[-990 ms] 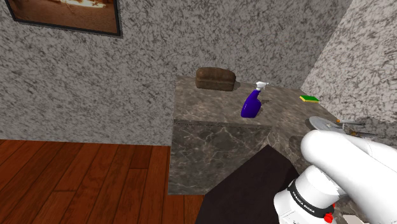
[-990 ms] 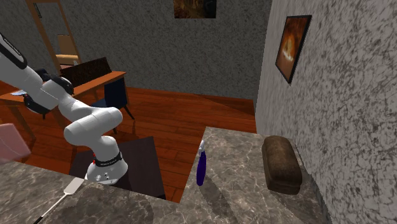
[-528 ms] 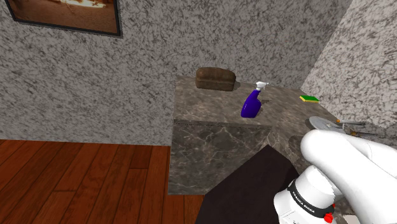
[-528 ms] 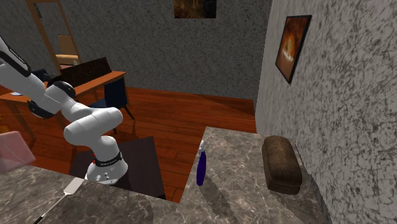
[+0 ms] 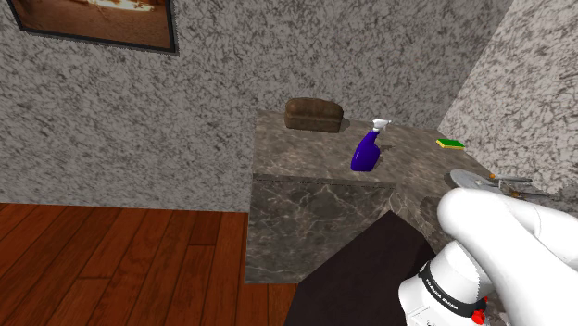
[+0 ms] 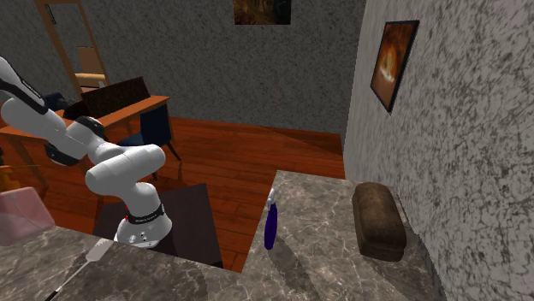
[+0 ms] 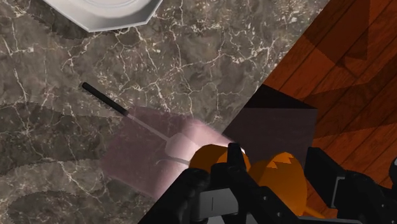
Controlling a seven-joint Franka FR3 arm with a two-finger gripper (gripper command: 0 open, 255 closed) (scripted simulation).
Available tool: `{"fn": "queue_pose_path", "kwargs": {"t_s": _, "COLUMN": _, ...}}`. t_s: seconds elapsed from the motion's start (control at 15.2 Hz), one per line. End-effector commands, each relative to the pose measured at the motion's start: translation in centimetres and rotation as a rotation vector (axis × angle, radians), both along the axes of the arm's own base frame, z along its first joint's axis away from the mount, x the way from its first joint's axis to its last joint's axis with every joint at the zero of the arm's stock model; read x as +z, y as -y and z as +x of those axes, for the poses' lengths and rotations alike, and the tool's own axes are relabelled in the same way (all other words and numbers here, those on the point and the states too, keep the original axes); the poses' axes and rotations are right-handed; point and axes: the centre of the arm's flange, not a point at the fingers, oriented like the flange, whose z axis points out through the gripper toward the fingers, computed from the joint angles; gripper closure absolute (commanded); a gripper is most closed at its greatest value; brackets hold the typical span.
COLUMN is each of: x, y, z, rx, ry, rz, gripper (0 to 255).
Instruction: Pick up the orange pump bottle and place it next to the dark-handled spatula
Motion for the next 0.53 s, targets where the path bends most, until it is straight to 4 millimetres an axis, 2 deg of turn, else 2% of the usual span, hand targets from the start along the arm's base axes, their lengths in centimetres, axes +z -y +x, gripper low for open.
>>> {"fn": "queue_pose_path", "kwargs": {"t_s": 0.0, "x": -1.1, "y": 0.1, "z": 0.0, "rx": 0.000, "ry": 0.000, "rz": 0.000, "gripper": 255}}
{"fn": "queue_pose_path", "kwargs": {"t_s": 0.46, "x": -4.8, "y": 0.1, "z": 0.0, "rx": 0.000, "ry": 0.000, "rz": 0.000, "gripper": 255}}
